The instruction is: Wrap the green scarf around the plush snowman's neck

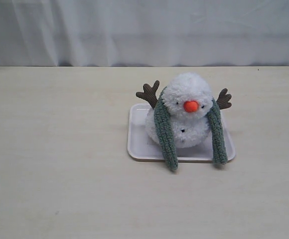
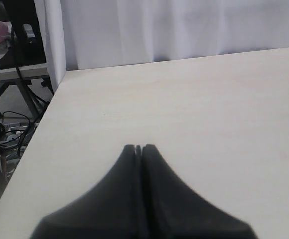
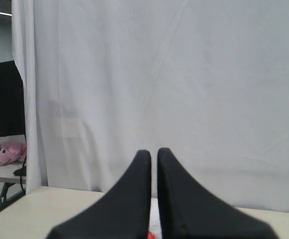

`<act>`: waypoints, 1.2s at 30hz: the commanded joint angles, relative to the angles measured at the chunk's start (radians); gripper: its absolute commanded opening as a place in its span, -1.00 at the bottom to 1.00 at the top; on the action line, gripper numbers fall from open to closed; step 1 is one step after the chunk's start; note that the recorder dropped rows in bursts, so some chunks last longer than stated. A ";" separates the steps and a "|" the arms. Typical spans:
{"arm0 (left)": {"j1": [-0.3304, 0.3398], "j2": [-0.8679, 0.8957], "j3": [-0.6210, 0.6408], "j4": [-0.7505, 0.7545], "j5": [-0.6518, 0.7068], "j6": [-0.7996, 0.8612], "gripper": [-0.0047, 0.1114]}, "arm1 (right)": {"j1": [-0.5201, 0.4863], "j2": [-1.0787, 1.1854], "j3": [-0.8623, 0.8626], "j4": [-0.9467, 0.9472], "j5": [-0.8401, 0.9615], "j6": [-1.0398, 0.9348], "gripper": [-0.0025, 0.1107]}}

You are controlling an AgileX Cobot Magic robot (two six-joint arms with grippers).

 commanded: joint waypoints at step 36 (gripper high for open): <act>0.001 -0.003 0.003 -0.004 -0.011 -0.001 -0.92 | -0.005 -0.005 -0.005 0.059 -0.764 -0.007 -0.88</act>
